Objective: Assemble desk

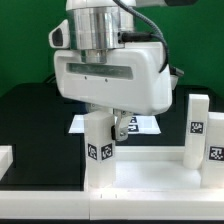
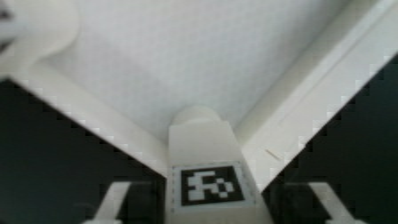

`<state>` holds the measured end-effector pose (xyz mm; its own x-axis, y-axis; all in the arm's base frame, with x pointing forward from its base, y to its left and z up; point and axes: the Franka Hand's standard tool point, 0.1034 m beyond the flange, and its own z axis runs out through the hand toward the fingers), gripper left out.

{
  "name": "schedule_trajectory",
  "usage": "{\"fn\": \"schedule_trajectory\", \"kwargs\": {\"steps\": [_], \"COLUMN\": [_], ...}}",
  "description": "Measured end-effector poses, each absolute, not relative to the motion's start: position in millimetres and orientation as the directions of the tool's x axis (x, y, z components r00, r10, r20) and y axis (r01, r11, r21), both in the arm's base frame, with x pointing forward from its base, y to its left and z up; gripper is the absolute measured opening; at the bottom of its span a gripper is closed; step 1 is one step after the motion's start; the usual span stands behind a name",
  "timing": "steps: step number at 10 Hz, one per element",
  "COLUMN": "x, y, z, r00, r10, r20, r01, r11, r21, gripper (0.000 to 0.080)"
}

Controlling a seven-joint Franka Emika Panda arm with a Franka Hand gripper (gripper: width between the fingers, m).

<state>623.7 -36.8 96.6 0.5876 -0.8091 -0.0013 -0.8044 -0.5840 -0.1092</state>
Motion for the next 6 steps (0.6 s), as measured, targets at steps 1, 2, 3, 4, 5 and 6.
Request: {"fn": "schedule_trajectory", "kwargs": {"steps": [1,2,3,4,5,6], "x": [624.5,630.7,637.2,637.4,637.4,637.5], "y": [-32.7,-30.7,-29.1,-31.5,-31.5,-31.1], "z": [96.7,95.8,95.7,95.2,94.9,95.0], "r00": [0.355,0.147,-0.069,-0.174,-0.218,-0.234], "r10": [-0.933,-0.985,-0.99,-0.974,-0.965,-0.961], "r20": [-0.06,-0.092,-0.127,-0.144,-0.144,-0.145], "r01": [-0.934,-0.987,-0.995,-0.981,-0.972,-0.968], "r11": [-0.35,-0.14,0.078,0.184,0.228,0.243], "r21": [-0.077,-0.072,-0.065,-0.058,-0.056,-0.054], "gripper": [0.0289,0.0289,0.0289,0.0289,0.0289,0.0289]}}
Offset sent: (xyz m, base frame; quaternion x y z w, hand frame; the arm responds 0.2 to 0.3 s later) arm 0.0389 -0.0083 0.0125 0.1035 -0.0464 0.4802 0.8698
